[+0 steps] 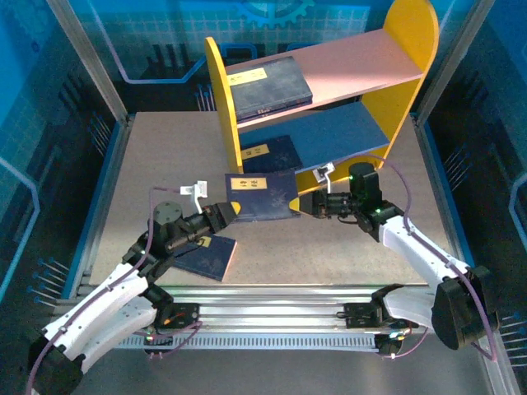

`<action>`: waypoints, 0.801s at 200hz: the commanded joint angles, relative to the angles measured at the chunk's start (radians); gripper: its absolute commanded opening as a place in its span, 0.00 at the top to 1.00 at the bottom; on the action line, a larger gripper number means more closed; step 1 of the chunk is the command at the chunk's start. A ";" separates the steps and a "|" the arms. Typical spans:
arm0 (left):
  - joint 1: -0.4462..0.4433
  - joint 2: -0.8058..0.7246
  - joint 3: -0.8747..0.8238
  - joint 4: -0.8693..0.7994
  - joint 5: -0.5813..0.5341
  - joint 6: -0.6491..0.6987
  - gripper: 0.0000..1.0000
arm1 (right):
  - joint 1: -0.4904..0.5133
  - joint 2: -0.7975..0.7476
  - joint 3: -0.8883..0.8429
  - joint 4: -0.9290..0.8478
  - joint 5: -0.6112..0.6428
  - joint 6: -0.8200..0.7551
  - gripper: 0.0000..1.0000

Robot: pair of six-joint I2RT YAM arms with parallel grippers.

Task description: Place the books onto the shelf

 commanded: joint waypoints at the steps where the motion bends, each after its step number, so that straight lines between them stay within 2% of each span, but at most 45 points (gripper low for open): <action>1: -0.012 -0.033 0.075 -0.069 0.000 0.058 0.65 | -0.059 -0.063 0.038 -0.065 -0.070 -0.067 0.95; 28: -0.011 -0.097 0.114 -0.218 -0.055 0.103 0.60 | -0.148 -0.114 0.073 -0.238 -0.090 -0.184 0.95; 71: -0.011 -0.135 0.197 -0.400 -0.110 0.155 0.57 | -0.261 -0.112 0.138 -0.369 -0.120 -0.309 0.94; 119: -0.011 -0.131 0.203 -0.428 -0.109 0.157 0.57 | -0.275 -0.020 0.261 -0.439 -0.052 -0.448 0.93; 160: -0.010 -0.126 0.210 -0.447 -0.098 0.156 0.57 | -0.277 0.110 0.328 -0.370 -0.070 -0.481 0.93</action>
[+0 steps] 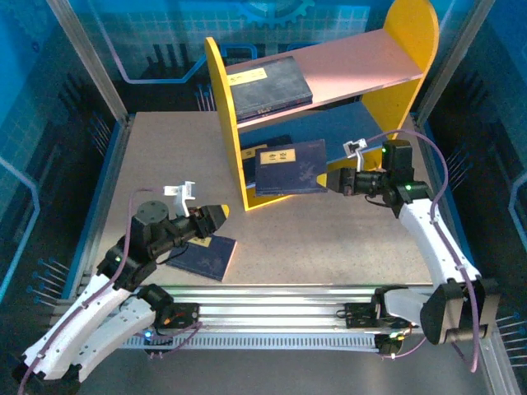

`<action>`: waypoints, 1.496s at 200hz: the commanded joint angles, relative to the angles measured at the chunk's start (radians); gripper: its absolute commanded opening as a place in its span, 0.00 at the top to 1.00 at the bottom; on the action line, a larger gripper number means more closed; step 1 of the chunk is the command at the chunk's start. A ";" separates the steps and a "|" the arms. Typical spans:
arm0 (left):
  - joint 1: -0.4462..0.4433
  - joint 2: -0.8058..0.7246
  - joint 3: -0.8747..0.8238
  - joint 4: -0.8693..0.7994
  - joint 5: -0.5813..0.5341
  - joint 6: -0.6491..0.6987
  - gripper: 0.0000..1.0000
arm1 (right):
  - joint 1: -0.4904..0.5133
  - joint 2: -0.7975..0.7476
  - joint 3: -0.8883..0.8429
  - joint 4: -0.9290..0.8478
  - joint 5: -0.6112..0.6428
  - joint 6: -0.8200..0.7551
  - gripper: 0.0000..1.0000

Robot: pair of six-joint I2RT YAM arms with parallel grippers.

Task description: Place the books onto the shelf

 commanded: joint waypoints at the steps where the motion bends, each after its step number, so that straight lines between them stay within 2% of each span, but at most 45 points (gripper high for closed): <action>1: -0.002 -0.001 0.026 -0.036 -0.005 0.018 0.57 | -0.013 0.066 0.052 0.038 -0.026 -0.057 0.93; 58: -0.003 -0.004 0.038 -0.063 -0.011 0.019 0.58 | -0.012 0.226 0.103 0.171 -0.085 -0.032 0.93; 152: -0.002 -0.013 0.071 -0.113 -0.017 0.026 0.60 | 0.006 0.466 0.296 0.164 -0.140 -0.124 0.93; 173: -0.003 -0.026 0.069 -0.120 -0.020 0.021 0.60 | 0.011 0.506 0.347 0.120 -0.164 -0.180 0.93; 226: -0.003 -0.052 0.079 -0.150 -0.032 0.019 0.60 | 0.030 0.585 0.491 -0.141 -0.178 -0.424 0.93; 299: -0.002 -0.055 0.088 -0.157 -0.029 0.026 0.61 | 0.071 0.671 0.589 -0.255 -0.128 -0.503 0.93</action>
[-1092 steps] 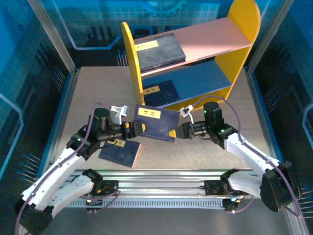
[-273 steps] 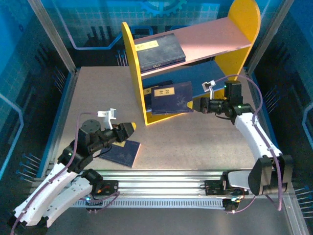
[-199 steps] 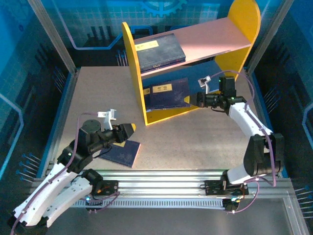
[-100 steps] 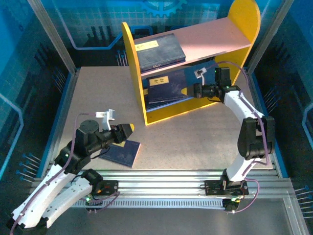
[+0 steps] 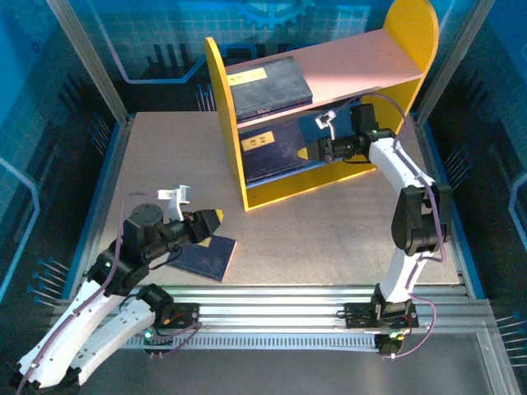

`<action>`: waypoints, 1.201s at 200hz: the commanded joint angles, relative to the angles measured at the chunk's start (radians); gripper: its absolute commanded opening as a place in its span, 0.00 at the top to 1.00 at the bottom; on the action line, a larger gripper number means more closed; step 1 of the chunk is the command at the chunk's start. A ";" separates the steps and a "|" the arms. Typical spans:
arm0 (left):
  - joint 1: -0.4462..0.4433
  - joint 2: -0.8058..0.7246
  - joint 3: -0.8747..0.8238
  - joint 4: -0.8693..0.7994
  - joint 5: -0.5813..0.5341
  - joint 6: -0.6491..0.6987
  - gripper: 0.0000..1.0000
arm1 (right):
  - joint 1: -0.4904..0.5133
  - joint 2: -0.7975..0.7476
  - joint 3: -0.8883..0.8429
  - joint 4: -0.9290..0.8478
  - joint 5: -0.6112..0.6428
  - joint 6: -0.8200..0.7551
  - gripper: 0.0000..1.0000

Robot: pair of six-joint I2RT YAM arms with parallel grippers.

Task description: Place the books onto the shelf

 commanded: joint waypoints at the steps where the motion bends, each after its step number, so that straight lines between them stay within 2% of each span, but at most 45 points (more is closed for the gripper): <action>1: -0.002 -0.012 0.034 -0.014 -0.013 0.022 0.61 | 0.020 0.024 0.049 -0.062 -0.015 -0.057 0.93; 240: -0.003 0.011 0.045 0.010 -0.010 0.039 0.60 | 0.038 0.131 0.183 -0.134 0.005 -0.087 0.93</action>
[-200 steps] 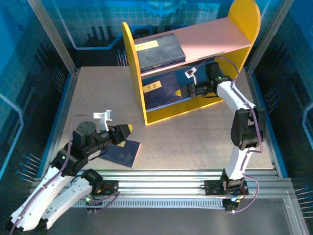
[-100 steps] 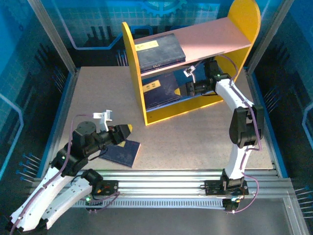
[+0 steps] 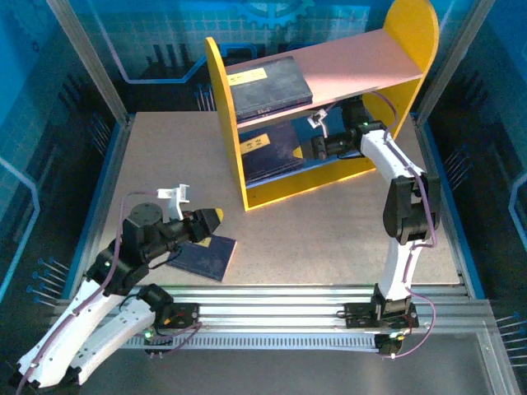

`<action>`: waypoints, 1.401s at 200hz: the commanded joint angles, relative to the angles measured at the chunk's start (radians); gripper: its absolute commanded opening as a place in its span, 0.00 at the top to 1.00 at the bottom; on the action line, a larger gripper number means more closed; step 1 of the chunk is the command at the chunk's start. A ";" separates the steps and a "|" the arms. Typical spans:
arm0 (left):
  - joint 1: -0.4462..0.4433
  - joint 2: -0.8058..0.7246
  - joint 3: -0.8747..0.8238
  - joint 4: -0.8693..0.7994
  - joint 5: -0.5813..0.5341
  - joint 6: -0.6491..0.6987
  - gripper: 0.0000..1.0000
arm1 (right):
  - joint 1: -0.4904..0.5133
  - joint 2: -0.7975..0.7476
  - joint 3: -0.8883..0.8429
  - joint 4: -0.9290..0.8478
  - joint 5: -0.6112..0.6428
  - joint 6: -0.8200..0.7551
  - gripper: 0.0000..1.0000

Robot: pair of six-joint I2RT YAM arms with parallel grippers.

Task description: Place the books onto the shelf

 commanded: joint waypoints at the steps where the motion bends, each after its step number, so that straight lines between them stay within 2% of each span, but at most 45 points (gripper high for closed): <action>1: -0.003 0.002 0.034 0.010 -0.009 0.033 0.60 | 0.015 0.009 0.036 -0.012 -0.033 -0.018 0.93; 102: -0.002 0.006 0.033 0.009 -0.009 0.035 0.60 | 0.031 0.023 0.038 -0.029 -0.014 -0.026 0.89; 143: -0.003 0.004 0.032 0.006 -0.009 0.035 0.60 | 0.031 0.022 0.038 -0.028 0.013 -0.017 0.72; 202: -0.003 0.001 0.031 0.004 -0.009 0.035 0.61 | 0.028 0.019 0.029 -0.021 0.044 -0.007 0.57; 244: -0.002 -0.002 0.031 0.002 -0.009 0.036 0.61 | 0.020 0.008 0.008 -0.019 0.082 -0.003 0.51; 280: -0.002 -0.004 0.030 -0.001 -0.010 0.036 0.61 | -0.001 -0.016 -0.034 0.017 0.097 0.017 0.40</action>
